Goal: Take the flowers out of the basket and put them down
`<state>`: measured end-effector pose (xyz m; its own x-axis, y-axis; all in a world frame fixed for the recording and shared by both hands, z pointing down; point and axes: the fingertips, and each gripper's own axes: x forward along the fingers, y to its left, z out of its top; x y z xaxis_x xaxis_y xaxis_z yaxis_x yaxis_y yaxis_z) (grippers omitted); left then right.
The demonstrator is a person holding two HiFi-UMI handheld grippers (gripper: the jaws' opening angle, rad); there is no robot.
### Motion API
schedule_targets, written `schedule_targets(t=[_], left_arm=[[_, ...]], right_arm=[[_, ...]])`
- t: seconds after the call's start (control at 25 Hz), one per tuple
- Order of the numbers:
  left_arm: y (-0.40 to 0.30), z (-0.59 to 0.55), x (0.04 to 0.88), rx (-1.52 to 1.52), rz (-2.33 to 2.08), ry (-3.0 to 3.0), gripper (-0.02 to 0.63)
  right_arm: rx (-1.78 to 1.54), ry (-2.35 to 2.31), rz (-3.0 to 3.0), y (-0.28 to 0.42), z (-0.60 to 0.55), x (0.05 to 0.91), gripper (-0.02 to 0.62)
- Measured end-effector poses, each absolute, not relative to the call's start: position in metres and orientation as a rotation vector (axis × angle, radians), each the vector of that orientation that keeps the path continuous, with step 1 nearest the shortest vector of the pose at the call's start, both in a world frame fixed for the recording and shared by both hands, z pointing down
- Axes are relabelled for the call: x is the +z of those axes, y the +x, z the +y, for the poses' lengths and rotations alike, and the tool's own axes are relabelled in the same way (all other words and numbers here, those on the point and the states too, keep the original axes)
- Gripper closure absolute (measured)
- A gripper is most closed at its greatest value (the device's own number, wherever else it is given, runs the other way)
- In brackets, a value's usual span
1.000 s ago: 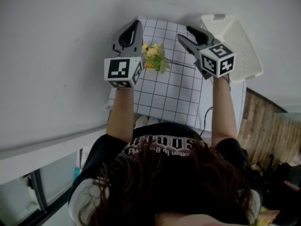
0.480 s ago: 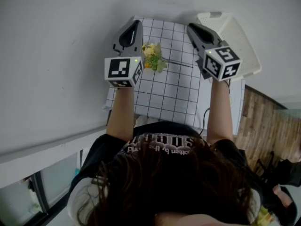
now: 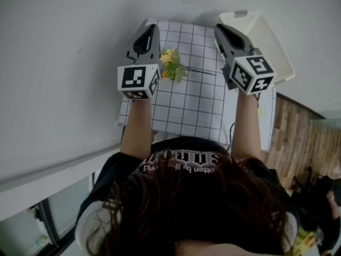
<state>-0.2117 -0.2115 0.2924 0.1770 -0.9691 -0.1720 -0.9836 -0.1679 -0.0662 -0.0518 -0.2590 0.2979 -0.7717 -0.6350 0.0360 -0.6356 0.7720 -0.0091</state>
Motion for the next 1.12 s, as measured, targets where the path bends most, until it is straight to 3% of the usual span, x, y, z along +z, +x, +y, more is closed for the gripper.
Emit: schedule_targets(t=[1.12], left_arm=[[-0.2100,-0.2182,0.2914,0.151,1.914,-2.286,0.607]], right_arm=[[-0.033,1.095,-2.987,-0.0426,-0.2577,0.2897,0.575]])
